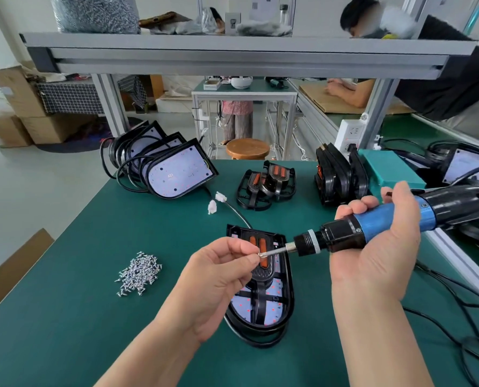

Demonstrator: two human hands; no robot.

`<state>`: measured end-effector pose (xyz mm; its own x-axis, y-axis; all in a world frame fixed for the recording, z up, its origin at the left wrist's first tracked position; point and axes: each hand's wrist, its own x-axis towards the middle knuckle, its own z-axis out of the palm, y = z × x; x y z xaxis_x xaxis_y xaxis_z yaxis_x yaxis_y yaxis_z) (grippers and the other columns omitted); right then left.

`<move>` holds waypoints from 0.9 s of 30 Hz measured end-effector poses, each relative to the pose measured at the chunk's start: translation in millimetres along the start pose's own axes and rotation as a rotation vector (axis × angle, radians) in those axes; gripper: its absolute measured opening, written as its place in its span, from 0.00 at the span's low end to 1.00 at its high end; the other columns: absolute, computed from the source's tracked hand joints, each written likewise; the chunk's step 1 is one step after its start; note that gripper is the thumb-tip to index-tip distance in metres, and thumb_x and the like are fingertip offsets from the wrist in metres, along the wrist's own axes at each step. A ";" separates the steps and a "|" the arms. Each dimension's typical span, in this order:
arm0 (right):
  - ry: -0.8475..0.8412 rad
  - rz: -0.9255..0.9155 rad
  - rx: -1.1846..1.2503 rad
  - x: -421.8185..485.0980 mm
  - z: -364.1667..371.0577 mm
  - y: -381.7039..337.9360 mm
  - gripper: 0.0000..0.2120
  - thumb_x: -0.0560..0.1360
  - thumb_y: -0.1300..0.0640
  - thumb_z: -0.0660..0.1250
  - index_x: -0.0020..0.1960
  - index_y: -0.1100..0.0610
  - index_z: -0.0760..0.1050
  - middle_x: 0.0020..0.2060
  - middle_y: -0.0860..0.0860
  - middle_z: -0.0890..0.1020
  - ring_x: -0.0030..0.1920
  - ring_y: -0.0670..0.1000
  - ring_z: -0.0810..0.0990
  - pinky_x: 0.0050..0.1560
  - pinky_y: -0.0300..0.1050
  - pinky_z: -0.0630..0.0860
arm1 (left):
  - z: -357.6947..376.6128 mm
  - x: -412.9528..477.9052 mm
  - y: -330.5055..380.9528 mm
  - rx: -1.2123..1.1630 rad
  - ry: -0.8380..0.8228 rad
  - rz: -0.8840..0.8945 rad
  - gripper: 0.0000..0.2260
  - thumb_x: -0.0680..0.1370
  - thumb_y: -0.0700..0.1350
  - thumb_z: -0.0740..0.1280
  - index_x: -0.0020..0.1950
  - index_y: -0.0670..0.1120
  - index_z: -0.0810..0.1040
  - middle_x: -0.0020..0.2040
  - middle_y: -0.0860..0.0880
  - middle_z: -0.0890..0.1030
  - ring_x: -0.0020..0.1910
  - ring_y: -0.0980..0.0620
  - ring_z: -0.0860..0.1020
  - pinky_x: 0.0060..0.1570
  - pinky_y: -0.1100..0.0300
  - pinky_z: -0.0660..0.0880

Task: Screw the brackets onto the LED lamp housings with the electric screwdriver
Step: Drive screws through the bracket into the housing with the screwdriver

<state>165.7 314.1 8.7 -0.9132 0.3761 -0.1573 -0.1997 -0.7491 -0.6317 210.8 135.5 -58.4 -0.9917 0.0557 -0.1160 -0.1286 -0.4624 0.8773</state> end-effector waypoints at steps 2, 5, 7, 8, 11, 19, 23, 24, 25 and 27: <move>0.023 0.014 -0.009 -1.8 3.0 -4.0 0.11 0.85 0.48 0.56 0.46 0.52 0.64 0.36 0.46 0.66 0.32 0.44 0.66 0.34 0.34 0.67 | -1.7 0.9 -1.6 -0.025 -0.017 -0.018 0.06 0.64 0.38 0.76 0.40 0.45 0.85 0.41 0.44 0.82 0.38 0.54 0.79 0.41 0.65 0.78; 0.001 0.008 0.021 -7.4 2.7 -4.8 0.08 0.85 0.50 0.58 0.56 0.54 0.63 0.37 0.47 0.67 0.33 0.45 0.67 0.38 0.36 0.67 | -1.3 1.5 -2.1 -0.045 -0.031 -0.025 0.06 0.65 0.37 0.75 0.40 0.45 0.85 0.41 0.44 0.82 0.39 0.53 0.79 0.41 0.65 0.78; 0.009 0.002 0.053 -9.2 3.4 -6.8 0.07 0.84 0.51 0.59 0.55 0.54 0.64 0.36 0.47 0.68 0.32 0.45 0.67 0.36 0.36 0.68 | -0.5 2.0 -2.2 -0.044 -0.030 -0.025 0.06 0.65 0.37 0.75 0.39 0.45 0.85 0.41 0.44 0.83 0.39 0.54 0.80 0.41 0.65 0.78; 0.016 -0.002 0.049 -10.1 3.5 -8.2 0.07 0.84 0.51 0.59 0.52 0.54 0.65 0.35 0.47 0.68 0.31 0.45 0.67 0.35 0.35 0.68 | 0.1 2.2 -2.1 -0.044 -0.026 -0.026 0.06 0.65 0.37 0.75 0.39 0.45 0.85 0.41 0.44 0.83 0.39 0.54 0.80 0.41 0.65 0.78; 0.016 -0.034 0.116 -15.8 2.2 -7.1 0.07 0.83 0.53 0.62 0.51 0.56 0.68 0.35 0.48 0.70 0.32 0.46 0.69 0.41 0.38 0.70 | 2.4 2.1 -2.1 -0.040 -0.017 -0.017 0.06 0.64 0.37 0.76 0.39 0.45 0.85 0.41 0.44 0.83 0.39 0.54 0.80 0.41 0.65 0.79; -0.038 -0.095 0.074 -11.6 -8.0 3.8 0.13 0.83 0.49 0.63 0.61 0.55 0.66 0.43 0.49 0.72 0.42 0.48 0.71 0.57 0.45 0.67 | 10.9 0.7 -9.5 0.283 0.125 0.220 0.11 0.72 0.31 0.73 0.39 0.47 0.85 0.40 0.44 0.84 0.40 0.51 0.80 0.44 0.66 0.78; -0.028 -0.066 0.070 -4.6 -6.8 2.7 0.12 0.83 0.49 0.62 0.60 0.55 0.64 0.41 0.48 0.71 0.38 0.47 0.71 0.53 0.43 0.68 | 12.3 0.9 -13.6 0.213 0.119 0.193 0.11 0.72 0.31 0.73 0.39 0.47 0.84 0.40 0.43 0.83 0.42 0.49 0.79 0.47 0.62 0.78; -0.017 -0.052 0.070 -2.5 -6.3 2.2 0.12 0.84 0.49 0.62 0.60 0.54 0.64 0.40 0.47 0.70 0.37 0.46 0.70 0.50 0.41 0.69 | 12.9 0.9 -14.1 0.178 0.111 0.183 0.09 0.71 0.33 0.74 0.39 0.47 0.84 0.40 0.43 0.83 0.42 0.48 0.79 0.48 0.60 0.78; -0.007 -0.041 0.070 -1.1 -5.5 1.1 0.11 0.84 0.49 0.61 0.60 0.54 0.64 0.39 0.47 0.70 0.37 0.46 0.70 0.49 0.40 0.69 | 13.8 0.7 -14.2 0.140 0.104 0.173 0.06 0.68 0.35 0.75 0.39 0.47 0.84 0.40 0.42 0.83 0.43 0.47 0.79 0.50 0.58 0.77; -0.014 -0.041 0.076 -1.5 -5.4 0.4 0.11 0.84 0.49 0.62 0.60 0.54 0.64 0.40 0.47 0.71 0.37 0.46 0.70 0.50 0.41 0.69 | 15.3 0.1 -14.3 0.077 0.090 0.157 0.04 0.65 0.39 0.75 0.38 0.46 0.84 0.40 0.42 0.82 0.43 0.47 0.78 0.51 0.57 0.76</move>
<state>168.9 316.2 4.6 -0.9084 0.4000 -0.1215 -0.2629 -0.7726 -0.5779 212.5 155.7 -63.8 -0.9956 -0.0929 -0.0133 0.0241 -0.3898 0.9206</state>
